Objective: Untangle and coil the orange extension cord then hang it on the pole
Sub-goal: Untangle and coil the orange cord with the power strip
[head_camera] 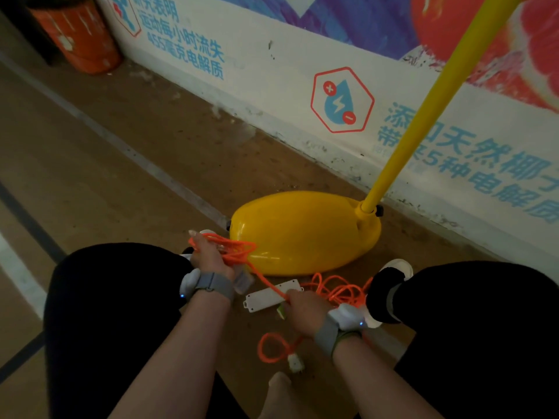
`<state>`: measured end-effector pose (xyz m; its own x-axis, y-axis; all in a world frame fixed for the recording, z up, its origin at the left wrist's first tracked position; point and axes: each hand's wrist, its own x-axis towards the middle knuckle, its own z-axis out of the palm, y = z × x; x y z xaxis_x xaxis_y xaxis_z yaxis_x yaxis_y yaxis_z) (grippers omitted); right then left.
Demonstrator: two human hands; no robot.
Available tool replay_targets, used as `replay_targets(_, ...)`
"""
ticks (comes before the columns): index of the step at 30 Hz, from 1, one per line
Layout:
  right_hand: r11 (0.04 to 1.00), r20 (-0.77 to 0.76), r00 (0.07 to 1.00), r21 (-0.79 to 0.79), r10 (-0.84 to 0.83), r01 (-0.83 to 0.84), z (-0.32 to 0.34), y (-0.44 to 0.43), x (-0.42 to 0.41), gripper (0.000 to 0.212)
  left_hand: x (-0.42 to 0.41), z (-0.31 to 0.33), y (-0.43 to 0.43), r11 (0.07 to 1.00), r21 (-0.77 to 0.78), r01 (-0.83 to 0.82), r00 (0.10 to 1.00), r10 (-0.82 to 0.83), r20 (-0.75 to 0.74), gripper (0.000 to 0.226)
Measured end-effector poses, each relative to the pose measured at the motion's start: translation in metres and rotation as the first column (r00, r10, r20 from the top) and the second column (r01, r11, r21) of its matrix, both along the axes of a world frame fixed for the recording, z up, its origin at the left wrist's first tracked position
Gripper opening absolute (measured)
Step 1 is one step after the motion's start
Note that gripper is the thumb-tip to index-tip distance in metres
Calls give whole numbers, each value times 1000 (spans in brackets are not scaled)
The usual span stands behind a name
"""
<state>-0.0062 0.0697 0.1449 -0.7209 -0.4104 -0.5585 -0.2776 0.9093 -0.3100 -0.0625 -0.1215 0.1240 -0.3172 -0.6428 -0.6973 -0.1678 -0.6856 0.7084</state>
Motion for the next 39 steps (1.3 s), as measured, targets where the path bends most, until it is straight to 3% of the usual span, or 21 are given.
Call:
replay_targets(3, 982, 16, 988, -119, 150, -147, 15, -24, 13, 26, 9, 2, 24, 886, -392, 248, 968, -213, 131, 56)
replay_targets(5, 965, -34, 977, -149, 211, -214, 20, -31, 17, 27, 19, 2, 40, 748, -488, 450, 890, -423, 173, 48)
replay_targets(7, 956, -112, 982, -235, 151, -173, 22, -27, 11, 25, 24, -2, 49, 534, -498, 683, 706, -656, 265, 33)
replay_targets(8, 950, -144, 985, -281, 95, -133, 23, -22, 5, 23, 27, -2, 52, 415, -473, 777, 585, -754, 300, 42)
replay_targets(11, 925, -179, 982, -379, -62, -11, 28, -6, -12, 18, 33, 3, 52, 147, -332, 932, 223, -953, 204, 77)
replay_targets(12, 922, -185, 979, -388, -89, 11, 30, -3, -15, 17, 35, 3, 53, 8, -285, 958, 76, -971, 228, 73)
replay_targets(13, 921, -198, 974, -389, -110, 25, 31, 0, -17, 18, 36, 1, 53, -54, -249, 967, 7, -972, 236, 58)
replay_targets(14, 922, -221, 966, -386, -131, 37, 31, 3, -19, 20, 38, 2, 56, -20, -248, 969, 29, -981, 192, 42)
replay_targets(15, 925, -247, 958, -378, -146, 44, 28, 6, -20, 24, 41, 6, 62, 54, -208, 977, 66, -996, 53, 32)
replay_targets(16, 926, -263, 952, -375, -153, 45, 27, 9, -22, 29, 42, 10, 65, 129, -163, 978, 115, -989, -92, 32)
replay_targets(18, 920, -267, 948, -389, -173, 59, 20, 15, -27, 39, 43, 15, 71, 238, -14, 971, 230, -948, -220, 51)
replay_targets(21, 940, -324, 931, -336, -167, 52, 15, 18, -31, 57, 43, 18, 72, 131, 8, 991, 128, -948, -292, 71)
replay_targets(24, 946, -315, 930, -313, -188, 85, 12, 22, -37, 56, 46, 13, 72, -11, -121, 993, -37, -977, -210, 66)
replay_targets(27, 932, -197, 960, -340, -200, 124, 5, 29, -42, 45, 48, 6, 67, -71, -174, 982, -95, -986, -133, 56)
replay_targets(30, 830, -32, 950, -495, -311, 256, 5, 40, -45, 23, 47, 7, 60, -60, -145, 988, -77, -991, -113, 56)
replay_targets(33, 704, 166, 906, -581, -388, 408, 5, 54, -48, 23, 43, 14, 57, 0, -158, 987, -24, -988, -151, 27)
replay_targets(37, 578, 200, 824, -625, -531, 525, -2, 58, -48, 27, 39, 21, 47, 25, -117, 993, 1, -980, -201, 21)
replay_targets(39, 472, 240, 741, -639, -627, 607, -9, 62, -49, 30, 36, 25, 40, 18, -71, 997, 2, -975, -223, 24)
